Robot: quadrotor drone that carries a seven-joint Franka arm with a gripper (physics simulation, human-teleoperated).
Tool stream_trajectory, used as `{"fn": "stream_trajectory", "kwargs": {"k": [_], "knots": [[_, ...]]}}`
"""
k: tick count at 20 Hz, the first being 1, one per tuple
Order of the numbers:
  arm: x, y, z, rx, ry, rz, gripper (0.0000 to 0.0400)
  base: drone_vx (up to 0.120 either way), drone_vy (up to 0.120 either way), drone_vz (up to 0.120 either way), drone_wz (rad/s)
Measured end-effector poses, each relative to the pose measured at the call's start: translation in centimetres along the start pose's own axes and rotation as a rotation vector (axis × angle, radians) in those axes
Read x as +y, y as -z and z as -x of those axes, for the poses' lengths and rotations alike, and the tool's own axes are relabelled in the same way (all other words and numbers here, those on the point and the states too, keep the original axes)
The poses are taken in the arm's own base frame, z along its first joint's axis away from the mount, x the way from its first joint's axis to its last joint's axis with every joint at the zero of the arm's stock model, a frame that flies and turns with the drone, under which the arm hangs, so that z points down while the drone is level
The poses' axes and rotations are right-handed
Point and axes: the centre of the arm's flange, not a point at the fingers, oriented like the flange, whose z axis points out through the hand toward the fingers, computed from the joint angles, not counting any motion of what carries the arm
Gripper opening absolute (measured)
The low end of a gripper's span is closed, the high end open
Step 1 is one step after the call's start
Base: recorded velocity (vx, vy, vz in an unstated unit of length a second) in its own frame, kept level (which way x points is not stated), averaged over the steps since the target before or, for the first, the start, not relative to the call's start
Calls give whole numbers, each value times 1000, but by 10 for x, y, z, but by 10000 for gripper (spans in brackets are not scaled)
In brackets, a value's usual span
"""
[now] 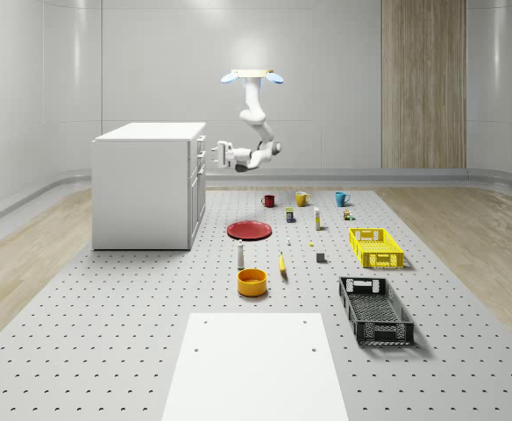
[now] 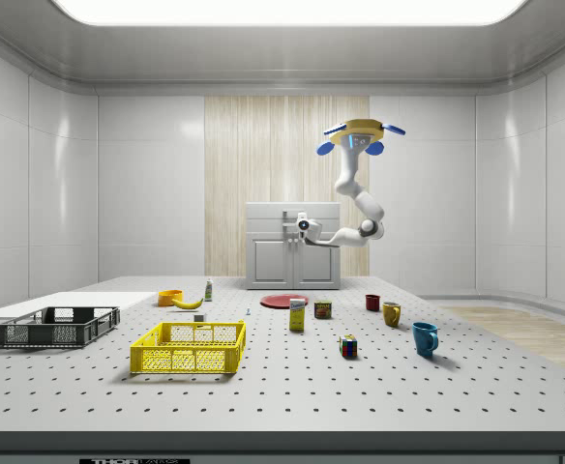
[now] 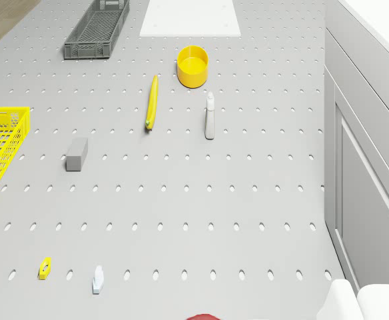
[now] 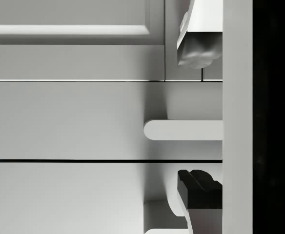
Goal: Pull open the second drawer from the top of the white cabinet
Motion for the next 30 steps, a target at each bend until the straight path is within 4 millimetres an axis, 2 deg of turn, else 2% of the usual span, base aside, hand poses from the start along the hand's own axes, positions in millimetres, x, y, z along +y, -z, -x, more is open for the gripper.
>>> {"fn": "stream_trajectory", "kwargs": {"k": [9,15,30], "knots": [[-4,-26,-4,0,0,0,305,0,0,0,0],[-15,-31,-16,0,0,0,305,0,0,0,0],[-17,-40,-26,0,0,0,305,0,0,0,0]]}}
